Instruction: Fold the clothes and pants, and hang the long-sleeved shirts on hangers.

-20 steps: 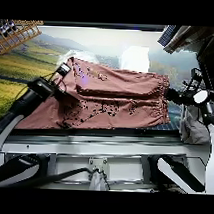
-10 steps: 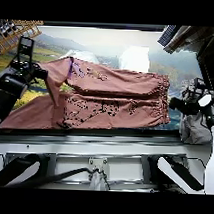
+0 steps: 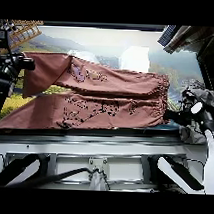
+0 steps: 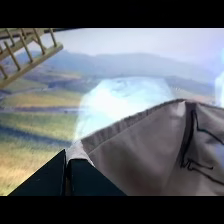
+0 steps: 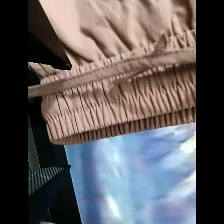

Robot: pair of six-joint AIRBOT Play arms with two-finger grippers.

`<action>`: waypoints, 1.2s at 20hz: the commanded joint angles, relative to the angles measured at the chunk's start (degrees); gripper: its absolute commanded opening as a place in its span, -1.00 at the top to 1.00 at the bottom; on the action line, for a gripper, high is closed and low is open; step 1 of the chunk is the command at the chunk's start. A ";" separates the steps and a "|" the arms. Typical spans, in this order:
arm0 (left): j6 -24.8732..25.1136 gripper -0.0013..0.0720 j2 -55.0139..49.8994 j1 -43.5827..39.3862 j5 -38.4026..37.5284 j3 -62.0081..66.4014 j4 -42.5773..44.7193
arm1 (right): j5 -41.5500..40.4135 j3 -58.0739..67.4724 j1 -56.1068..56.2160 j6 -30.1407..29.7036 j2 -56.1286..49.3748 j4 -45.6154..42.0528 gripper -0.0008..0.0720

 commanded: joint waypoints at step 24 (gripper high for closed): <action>-0.15 0.94 -23.43 14.86 4.57 18.16 -0.04 | -3.61 -1.38 0.68 -1.18 -4.96 0.79 0.90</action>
